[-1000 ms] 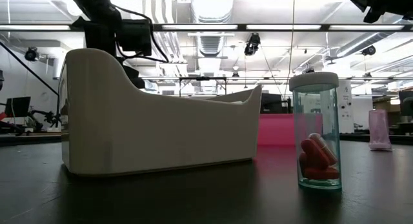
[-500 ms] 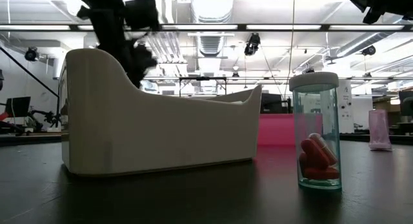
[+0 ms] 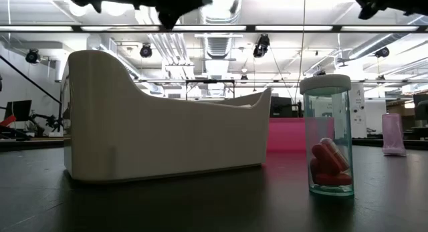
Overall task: Pick and place medicine bottles into bin by pill shape (circle, oval)
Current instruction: Put the left blue tablet bottle into the red bin
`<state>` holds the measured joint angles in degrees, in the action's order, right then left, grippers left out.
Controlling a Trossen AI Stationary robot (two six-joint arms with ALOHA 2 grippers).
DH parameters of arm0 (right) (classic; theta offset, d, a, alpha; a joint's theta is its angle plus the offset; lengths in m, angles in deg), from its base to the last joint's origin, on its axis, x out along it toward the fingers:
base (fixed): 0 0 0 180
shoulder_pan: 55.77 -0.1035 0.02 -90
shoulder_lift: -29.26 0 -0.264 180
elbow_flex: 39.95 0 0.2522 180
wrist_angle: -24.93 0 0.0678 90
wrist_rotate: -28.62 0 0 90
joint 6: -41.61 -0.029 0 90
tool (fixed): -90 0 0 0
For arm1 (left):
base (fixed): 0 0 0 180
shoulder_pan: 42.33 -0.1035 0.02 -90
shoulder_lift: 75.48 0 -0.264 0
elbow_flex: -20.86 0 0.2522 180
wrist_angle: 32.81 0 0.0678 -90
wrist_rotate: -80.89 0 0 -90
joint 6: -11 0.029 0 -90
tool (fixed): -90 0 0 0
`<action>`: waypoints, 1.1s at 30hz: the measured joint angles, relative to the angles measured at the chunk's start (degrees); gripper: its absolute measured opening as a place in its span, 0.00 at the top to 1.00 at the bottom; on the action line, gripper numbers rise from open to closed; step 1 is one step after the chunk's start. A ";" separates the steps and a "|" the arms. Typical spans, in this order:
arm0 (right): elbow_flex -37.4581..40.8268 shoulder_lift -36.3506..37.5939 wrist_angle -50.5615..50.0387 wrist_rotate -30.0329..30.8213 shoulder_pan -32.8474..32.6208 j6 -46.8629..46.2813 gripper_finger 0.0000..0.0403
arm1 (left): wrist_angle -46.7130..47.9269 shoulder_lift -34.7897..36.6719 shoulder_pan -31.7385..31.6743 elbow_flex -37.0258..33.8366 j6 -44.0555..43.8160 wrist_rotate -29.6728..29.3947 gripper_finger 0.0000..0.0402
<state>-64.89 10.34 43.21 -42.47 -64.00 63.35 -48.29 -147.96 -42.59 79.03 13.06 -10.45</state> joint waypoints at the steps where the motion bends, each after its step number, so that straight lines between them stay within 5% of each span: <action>1: -0.81 -2.08 0.03 -0.05 0.00 -0.74 0.98 | -2.14 -0.25 -0.06 -0.59 0.55 1.25 0.80; 8: -6.86 -15.67 0.02 -6.70 0.00 -5.59 0.98 | -12.25 -0.66 -0.15 -3.74 6.38 6.65 0.80; 16: -13.47 -31.88 1.10 -9.14 -0.03 -6.71 0.98 | -12.80 -0.66 -0.08 -4.10 10.53 14.29 0.79; 25: -20.00 -47.22 9.76 -8.98 -2.25 -1.76 0.98 | -13.82 1.17 -0.06 -9.09 10.61 14.57 0.79; 33: -26.15 -56.68 14.60 -8.61 -3.02 3.30 0.98 | -15.99 10.57 -0.10 -14.29 10.90 14.59 0.79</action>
<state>-91.05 -46.34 57.82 -51.08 -67.02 66.65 -64.28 -137.38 -42.69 64.74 23.96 4.14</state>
